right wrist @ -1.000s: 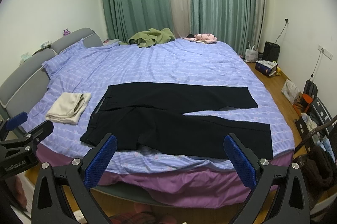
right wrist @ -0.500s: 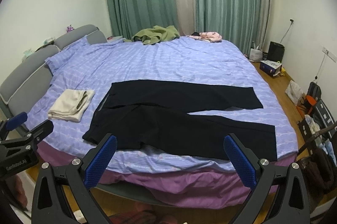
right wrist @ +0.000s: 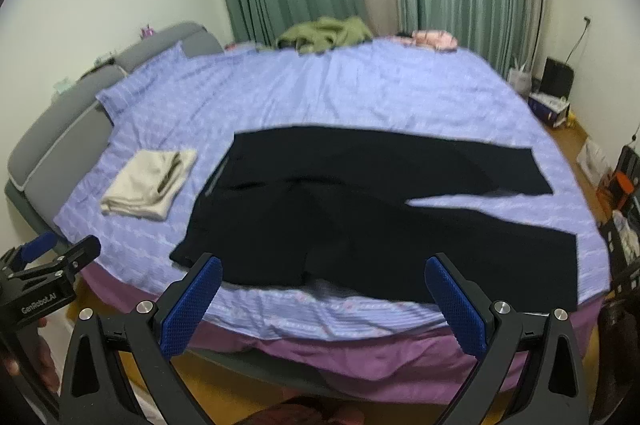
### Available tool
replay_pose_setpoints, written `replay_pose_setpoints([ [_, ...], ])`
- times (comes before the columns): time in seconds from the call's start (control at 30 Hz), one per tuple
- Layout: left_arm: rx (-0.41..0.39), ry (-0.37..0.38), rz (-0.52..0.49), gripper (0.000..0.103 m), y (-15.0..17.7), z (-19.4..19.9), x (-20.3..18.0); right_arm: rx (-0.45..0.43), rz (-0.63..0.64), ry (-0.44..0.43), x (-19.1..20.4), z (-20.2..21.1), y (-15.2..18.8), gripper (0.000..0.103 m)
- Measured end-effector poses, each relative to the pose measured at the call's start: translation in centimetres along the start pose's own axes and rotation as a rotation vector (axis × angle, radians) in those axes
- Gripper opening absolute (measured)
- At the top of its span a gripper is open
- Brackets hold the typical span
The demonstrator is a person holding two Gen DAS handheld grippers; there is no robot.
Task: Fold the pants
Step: 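Lower both tools and grasp the black trousers' waistband edge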
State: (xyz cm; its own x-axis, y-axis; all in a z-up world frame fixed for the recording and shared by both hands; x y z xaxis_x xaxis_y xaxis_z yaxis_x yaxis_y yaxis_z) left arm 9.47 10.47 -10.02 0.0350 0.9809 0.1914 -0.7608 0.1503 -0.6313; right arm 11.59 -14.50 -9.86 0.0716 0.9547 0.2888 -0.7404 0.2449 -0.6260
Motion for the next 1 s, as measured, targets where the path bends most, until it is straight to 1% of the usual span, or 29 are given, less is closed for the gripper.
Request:
replay_pose_setpoints([
  [0.1,0.066,0.019,-0.004,0.103,0.7,-3.8,0.8,0.039,-0.006,0.011,0.7,-3.2,0.8,0.102],
  [0.17,0.119,0.044,0.001,0.103,1.4,-6.7,1.5,0.093,-0.022,0.014,1.1,-6.3,1.8,0.102],
  [0.3,0.217,0.082,0.01,0.103,2.6,-11.6,2.3,0.201,-0.104,0.015,1.3,-11.3,3.8,0.101],
  [0.37,0.262,0.114,0.02,0.103,3.0,-13.8,2.5,0.25,-0.131,0.034,1.2,-13.8,4.8,0.096],
  [0.47,0.321,0.16,0.036,0.103,3.6,-17.2,2.6,0.313,-0.189,0.059,0.9,-17.1,6.0,0.093],
  [0.6,0.37,0.199,0.052,0.102,4.1,-20.9,2.2,0.378,-0.252,0.085,0.5,-20.4,7.0,0.089],
  [0.67,0.394,0.205,0.058,0.102,4.4,-22.7,2.0,0.408,-0.274,0.099,0.3,-22.1,7.5,0.084],
  [0.7,0.406,0.216,0.071,0.102,4.7,-23.5,2.0,0.419,-0.283,0.098,0.3,-22.9,7.6,0.084],
  [0.8,0.437,0.248,0.119,0.101,5.0,-25.5,2.1,0.456,-0.318,0.089,0.4,-25.0,8.2,0.083],
  [0.97,0.489,0.281,0.223,0.1,5.8,-29.0,2.5,0.5,-0.368,0.09,0.2,-27.5,8.6,0.072],
  [1.0,0.503,0.292,0.248,0.098,6.1,-29.6,2.6,0.507,-0.381,0.084,0.1,-27.9,8.6,0.071],
])
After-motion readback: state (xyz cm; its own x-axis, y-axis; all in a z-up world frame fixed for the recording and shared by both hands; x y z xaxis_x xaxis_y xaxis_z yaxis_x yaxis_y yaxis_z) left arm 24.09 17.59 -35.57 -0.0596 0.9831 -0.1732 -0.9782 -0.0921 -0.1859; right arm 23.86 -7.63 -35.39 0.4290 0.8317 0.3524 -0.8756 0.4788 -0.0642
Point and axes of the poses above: each gripper's, at about its wrist camera, not at the fingertips, and z roughly against the way its jaws point, x to its left, y to its underside, the point moved 3 cm from there along -z, roughly the way its jaws point, and after that the axes turned 15 degrees about -z, right-handed, at the moved point
